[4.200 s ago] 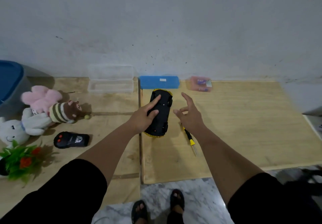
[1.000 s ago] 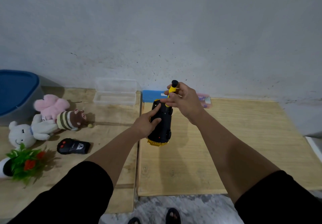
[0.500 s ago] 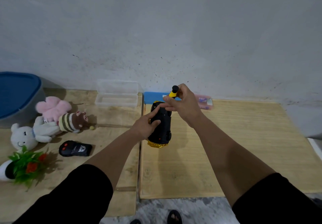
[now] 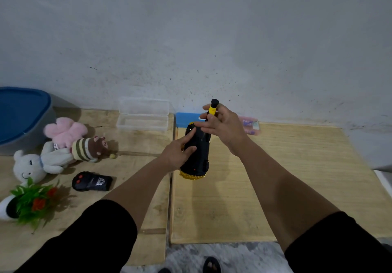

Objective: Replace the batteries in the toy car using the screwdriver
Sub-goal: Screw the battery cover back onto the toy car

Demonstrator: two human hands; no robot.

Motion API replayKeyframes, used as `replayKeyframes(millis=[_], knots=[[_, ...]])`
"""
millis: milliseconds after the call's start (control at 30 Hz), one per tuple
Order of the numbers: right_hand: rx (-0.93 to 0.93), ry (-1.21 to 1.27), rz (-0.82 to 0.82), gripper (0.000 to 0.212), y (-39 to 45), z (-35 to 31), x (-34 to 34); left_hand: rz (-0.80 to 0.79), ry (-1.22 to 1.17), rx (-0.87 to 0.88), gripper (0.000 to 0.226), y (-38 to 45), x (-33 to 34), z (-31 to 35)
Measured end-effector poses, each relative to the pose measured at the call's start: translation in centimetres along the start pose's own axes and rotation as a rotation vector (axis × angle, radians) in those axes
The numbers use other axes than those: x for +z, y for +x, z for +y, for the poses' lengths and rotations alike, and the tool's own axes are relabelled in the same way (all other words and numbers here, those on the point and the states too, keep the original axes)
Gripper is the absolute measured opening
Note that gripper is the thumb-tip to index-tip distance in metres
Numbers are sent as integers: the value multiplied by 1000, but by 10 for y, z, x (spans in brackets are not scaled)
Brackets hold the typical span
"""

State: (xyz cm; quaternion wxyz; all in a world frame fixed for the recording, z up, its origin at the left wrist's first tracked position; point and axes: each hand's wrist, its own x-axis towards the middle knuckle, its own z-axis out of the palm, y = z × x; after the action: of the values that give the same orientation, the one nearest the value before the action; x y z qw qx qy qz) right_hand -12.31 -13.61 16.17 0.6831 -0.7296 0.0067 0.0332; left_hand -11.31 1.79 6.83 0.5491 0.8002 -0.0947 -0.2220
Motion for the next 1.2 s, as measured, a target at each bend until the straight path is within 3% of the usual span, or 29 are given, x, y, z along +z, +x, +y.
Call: replayKeyframes(millis=[367, 567, 700, 800, 867, 1033, 1133, 1200], knots=[[-3, -50, 44, 13, -2, 4, -1, 25, -2, -2, 56, 1, -1, -4], [-20, -198, 162, 34, -2, 9, -1, 1, 34, -4, 58, -1, -3, -8], [-32, -239, 101, 28, 0, 10, -2, -2, 20, -4, 58, -4, 0, -8], [-4, -221, 21, 12, 1, 10, -2, 18, 10, -8, 57, -3, -4, -9], [11, -239, 50, 6, 2, 10, -3, 24, 19, -16, 57, -3, -7, -10], [-92, -505, 254, 15, 5, 14, 0, 13, -11, 8, 58, -5, -6, -4], [-104, -444, 258, 2, 2, 13, 0, 48, 13, 6, 61, -3, -8, 0], [-85, -417, 198, 10, -2, 19, 0, 60, 23, 28, 64, -3, -11, 3]])
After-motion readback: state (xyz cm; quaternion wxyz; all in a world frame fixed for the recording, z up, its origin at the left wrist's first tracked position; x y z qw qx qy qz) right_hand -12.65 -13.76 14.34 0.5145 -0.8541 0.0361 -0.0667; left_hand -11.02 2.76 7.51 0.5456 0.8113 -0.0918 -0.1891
